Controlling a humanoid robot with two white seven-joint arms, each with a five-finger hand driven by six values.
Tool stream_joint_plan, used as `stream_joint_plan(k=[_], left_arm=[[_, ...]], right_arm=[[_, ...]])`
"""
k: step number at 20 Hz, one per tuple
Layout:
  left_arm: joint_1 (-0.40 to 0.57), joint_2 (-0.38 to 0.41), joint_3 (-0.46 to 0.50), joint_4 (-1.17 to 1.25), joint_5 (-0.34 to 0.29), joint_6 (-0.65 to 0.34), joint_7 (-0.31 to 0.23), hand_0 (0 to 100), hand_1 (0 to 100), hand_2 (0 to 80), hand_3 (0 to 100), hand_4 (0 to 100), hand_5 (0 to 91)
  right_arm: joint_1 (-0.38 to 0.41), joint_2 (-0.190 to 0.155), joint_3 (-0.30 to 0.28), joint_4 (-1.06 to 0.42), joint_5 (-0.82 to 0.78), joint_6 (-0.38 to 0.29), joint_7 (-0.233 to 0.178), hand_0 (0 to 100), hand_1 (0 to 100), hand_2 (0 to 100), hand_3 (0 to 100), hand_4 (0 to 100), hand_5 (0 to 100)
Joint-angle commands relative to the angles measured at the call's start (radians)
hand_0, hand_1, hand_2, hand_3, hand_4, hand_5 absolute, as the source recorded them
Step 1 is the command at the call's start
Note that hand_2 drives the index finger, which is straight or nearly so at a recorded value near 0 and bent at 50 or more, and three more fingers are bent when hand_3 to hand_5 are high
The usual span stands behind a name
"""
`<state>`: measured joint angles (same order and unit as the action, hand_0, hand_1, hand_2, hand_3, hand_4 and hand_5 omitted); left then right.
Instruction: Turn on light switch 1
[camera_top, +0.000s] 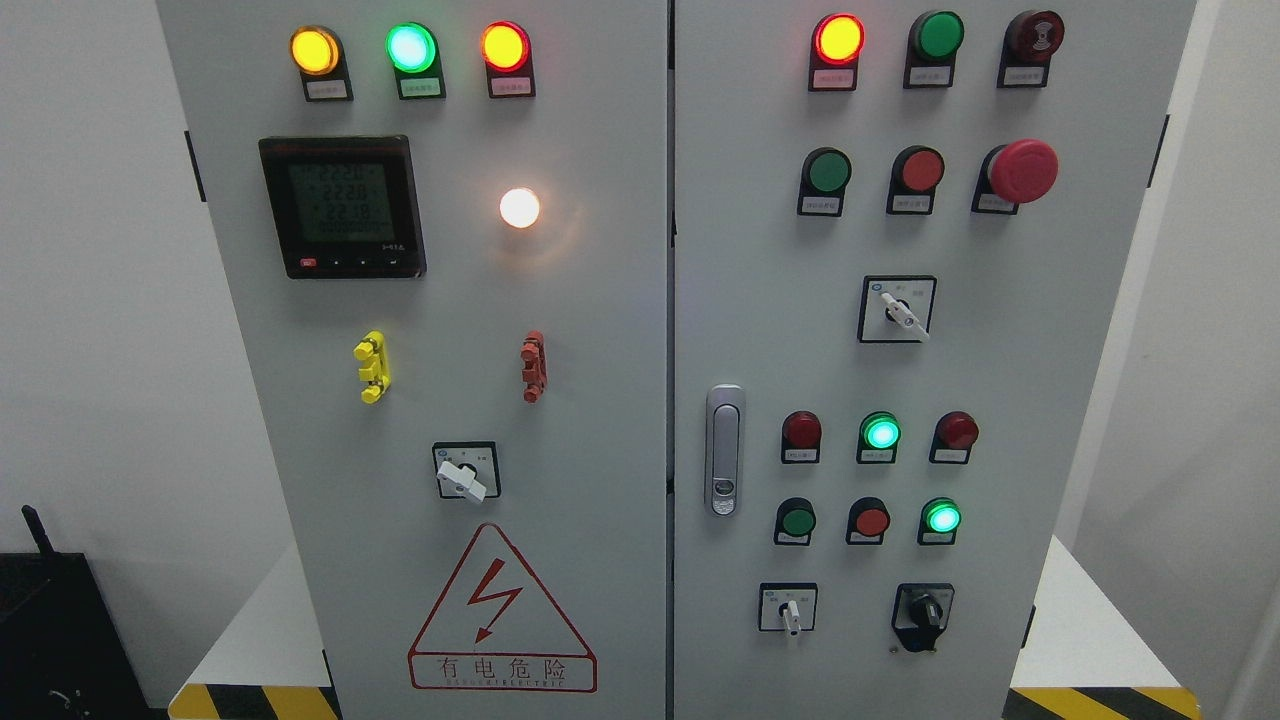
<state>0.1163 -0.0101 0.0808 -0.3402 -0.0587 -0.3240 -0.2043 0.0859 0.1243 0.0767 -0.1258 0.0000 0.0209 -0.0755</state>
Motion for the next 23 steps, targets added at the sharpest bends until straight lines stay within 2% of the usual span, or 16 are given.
stream_joint_plan(k=[1, 2, 4, 7, 23], left_arm=[[-0.049, 0.024, -0.023, 0.46, 0.019, 0.13, -0.006, 18, 17, 0.0, 0, 0, 0.0], [-0.055, 0.016, -0.024, 0.457, 0.037, 0.141, 0.009, 18, 17, 0.0, 0, 0, 0.0], [-0.072, 0.009, -0.026, 0.451, 0.074, 0.146, 0.072, 18, 14, 0.0, 0, 0, 0.0], [-0.09, -0.004, -0.032, 0.451, 0.076, 0.146, 0.12, 18, 13, 0.0, 0, 0, 0.0], [-0.093, -0.014, -0.032, 0.454, 0.068, 0.161, 0.111, 20, 15, 0.0, 0, 0, 0.0]], right_arm=[[0.0, 0.0, 0.0, 0.0, -0.025, 0.001, 0.0, 0, 0, 0, 0, 0, 0], [0.0, 0.0, 0.0, 0.0, -0.025, 0.001, 0.0, 0, 0, 0, 0, 0, 0], [0.0, 0.0, 0.0, 0.0, -0.025, 0.001, 0.0, 0, 0, 0, 0, 0, 0], [0.0, 0.0, 0.0, 0.0, -0.025, 0.001, 0.0, 0, 0, 0, 0, 0, 0], [0.0, 0.0, 0.0, 0.0, -0.025, 0.001, 0.0, 0, 0, 0, 0, 0, 0]])
